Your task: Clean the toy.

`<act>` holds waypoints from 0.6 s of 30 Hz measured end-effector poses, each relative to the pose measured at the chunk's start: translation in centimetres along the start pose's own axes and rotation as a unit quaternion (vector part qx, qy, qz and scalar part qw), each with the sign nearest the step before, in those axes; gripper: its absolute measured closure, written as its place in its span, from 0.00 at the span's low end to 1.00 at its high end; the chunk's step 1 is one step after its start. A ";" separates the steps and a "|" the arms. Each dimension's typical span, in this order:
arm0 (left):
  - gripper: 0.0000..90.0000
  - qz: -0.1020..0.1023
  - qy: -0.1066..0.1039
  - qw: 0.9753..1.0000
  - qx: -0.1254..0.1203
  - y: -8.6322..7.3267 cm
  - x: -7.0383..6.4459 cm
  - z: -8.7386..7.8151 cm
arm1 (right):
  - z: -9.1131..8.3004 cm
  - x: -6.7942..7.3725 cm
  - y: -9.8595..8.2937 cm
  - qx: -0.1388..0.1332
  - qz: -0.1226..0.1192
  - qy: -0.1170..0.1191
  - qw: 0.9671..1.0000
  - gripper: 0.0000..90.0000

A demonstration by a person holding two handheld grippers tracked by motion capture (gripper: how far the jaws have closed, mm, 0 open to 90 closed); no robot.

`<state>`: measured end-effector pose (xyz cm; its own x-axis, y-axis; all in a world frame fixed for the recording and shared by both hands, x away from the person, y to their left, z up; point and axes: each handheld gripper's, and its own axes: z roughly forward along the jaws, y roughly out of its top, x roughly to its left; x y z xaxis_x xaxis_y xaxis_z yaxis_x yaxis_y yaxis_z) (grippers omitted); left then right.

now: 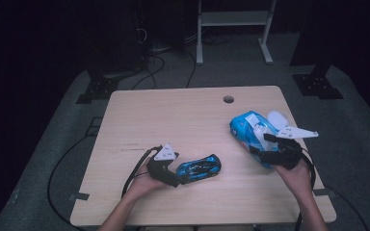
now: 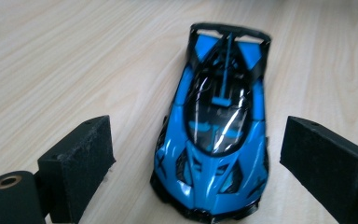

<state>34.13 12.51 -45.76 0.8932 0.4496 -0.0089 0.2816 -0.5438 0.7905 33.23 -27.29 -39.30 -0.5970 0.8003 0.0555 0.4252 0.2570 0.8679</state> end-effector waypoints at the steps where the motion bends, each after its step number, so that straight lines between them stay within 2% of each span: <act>1: 0.10 -0.002 0.000 1.000 0.003 -0.1 0.0 0.1 | 0.3 -0.6 0.4 0.001 0.003 -0.010 1.000 0.24; 3: 0.10 0.004 0.000 1.000 0.007 -0.2 -0.1 0.0 | 0.7 -1.4 0.9 0.000 0.013 -0.026 1.000 0.24; 7: 0.10 0.020 0.003 1.000 0.010 -0.4 -0.5 -0.2 | 1.0 -2.7 1.0 -0.011 0.027 -0.046 0.999 0.25; 9: 0.10 0.019 0.006 1.000 0.009 -0.4 -0.6 -0.2 | 1.2 -3.1 0.8 -0.015 0.033 -0.055 0.998 0.25; 11: 0.09 0.019 0.008 1.000 0.010 -0.5 -0.6 -0.3 | 1.5 -3.6 0.5 -0.011 0.032 -0.081 0.996 0.26; 13: 0.09 0.016 0.008 1.000 0.010 -0.6 -0.6 -0.3 | 1.8 -4.0 0.0 -0.009 0.046 -0.086 0.995 0.27; 15: 0.09 0.013 0.011 1.000 0.009 -0.7 -0.5 -0.2 | 2.1 -4.2 -0.4 0.003 0.046 -0.097 0.994 0.33; 18: 0.09 0.008 0.010 1.000 0.006 -0.8 -0.3 -0.1 | 2.5 -4.2 -0.8 0.020 0.037 -0.113 0.993 0.50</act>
<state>33.60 12.92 -46.34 0.8909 0.4540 0.0157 0.2715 -0.5599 0.7829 37.10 -29.49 -41.46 -0.3965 0.9180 0.0025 0.4924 0.2104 0.8446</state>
